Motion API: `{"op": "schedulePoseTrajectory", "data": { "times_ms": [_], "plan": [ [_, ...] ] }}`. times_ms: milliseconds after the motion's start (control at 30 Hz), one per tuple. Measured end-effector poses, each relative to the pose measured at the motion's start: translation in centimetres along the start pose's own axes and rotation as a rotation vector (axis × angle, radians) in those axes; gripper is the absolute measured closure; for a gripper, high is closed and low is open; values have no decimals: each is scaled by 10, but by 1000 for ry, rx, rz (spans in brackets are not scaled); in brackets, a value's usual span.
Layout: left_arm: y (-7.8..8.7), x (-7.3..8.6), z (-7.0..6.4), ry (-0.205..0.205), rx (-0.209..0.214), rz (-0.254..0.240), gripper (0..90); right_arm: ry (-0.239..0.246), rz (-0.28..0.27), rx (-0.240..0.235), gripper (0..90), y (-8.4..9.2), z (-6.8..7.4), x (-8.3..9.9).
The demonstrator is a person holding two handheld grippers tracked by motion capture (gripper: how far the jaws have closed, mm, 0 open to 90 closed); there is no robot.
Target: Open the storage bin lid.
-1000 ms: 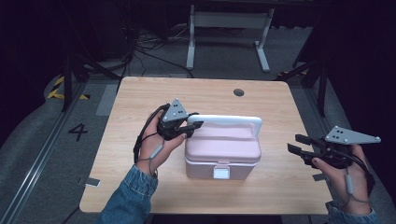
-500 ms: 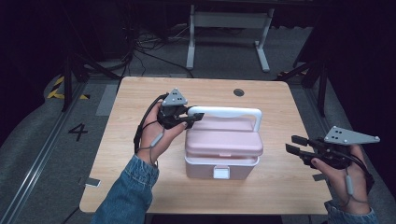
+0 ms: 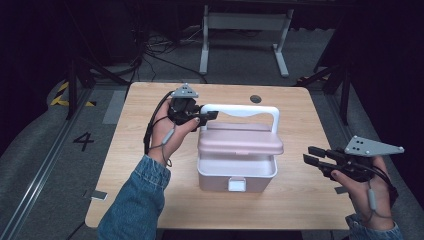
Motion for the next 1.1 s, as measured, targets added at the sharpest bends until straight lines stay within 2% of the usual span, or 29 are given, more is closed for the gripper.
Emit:
{"op": "schedulePoseTrajectory", "data": {
  "times_ms": [367, 500, 633, 867, 1033, 1100],
  "plan": [
    [-6, -7, 9, 40, -2, -21, 674, 14, -13, -36, 769, -11, 6, -2],
    [-8, -7, 10, 49, -7, -21, 675, 11, -35, -86, 838, -20, 13, -4],
    [-9, -8, 12, 50, -14, -17, 676, 35, -67, -129, 898, -33, 21, -11],
    [-10, -7, 13, 50, -21, -10, 677, 42, -111, -167, 900, -61, 26, -21],
    [-9, -5, 12, 41, -21, 3, 677, 30, -156, -163, 900, -69, 23, -25],
    [-9, -6, 12, 36, -21, -12, 672, 26, -167, -161, 900, -69, 21, -25]
  ]
}}
Point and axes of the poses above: each handheld gripper's, and its own axes: y roughly backward along the jaws, x roughly out of its underside, z roughly to its left, the point moved 10 cm from there along -y, roughly forward along the jaws, and after that the axes turned 9 degrees about -x, right-handed, at the moved point
